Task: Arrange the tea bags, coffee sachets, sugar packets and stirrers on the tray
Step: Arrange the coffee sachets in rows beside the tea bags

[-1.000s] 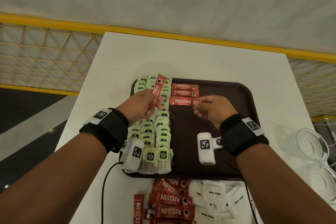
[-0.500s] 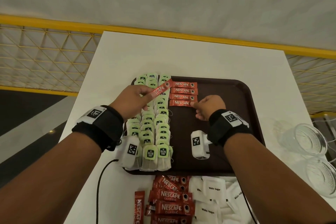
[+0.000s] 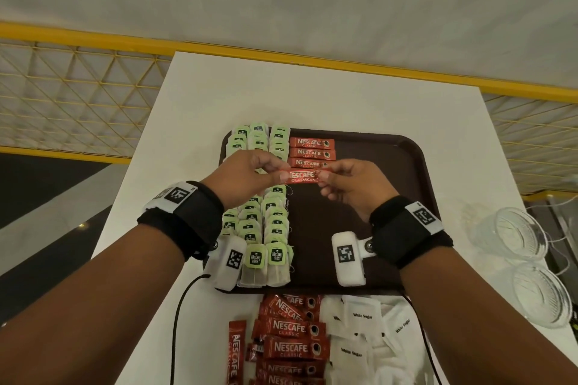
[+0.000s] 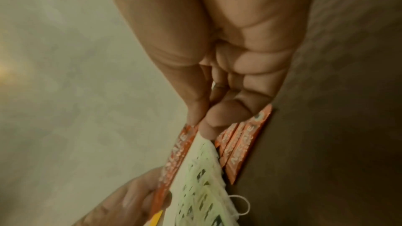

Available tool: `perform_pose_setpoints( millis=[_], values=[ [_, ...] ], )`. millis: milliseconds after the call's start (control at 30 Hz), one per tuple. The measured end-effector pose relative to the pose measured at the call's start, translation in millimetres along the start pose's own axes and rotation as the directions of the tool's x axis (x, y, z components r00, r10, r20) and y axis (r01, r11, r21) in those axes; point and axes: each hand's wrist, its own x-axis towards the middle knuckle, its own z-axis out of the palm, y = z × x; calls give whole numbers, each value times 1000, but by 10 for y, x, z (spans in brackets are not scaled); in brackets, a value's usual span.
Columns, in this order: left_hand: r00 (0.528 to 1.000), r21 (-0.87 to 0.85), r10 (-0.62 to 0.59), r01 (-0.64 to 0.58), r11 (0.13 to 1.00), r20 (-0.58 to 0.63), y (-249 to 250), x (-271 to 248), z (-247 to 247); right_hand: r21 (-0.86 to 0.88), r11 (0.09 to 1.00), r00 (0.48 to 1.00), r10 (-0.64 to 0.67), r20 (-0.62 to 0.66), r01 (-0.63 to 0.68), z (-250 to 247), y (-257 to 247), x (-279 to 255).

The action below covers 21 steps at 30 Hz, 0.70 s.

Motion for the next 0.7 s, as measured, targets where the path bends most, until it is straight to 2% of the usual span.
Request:
perform_pose_setpoints(
  millis=[167,267,567,633,700],
  values=[
    [999,75,-13,17,997,-51,-32,-106,-44,86,969,962,240,-126,-231,-165,216,-33],
    [998,80,-29,33,996,-51,-69,-193,-50,99,952,932,305,-196,-291,-120,271,9],
    [997,63,-38,42,997,-69,-140,-484,-90,-58,929,894,334,-300,-366,18,184,156],
    [996,71,-46,51,996,-78,-127,-577,-109,-137,928,902,288,-320,-345,-18,190,137],
    [995,101,-46,55,993,-89,-91,-686,-121,-240,933,930,186,-316,-268,-59,182,61]
  ],
)
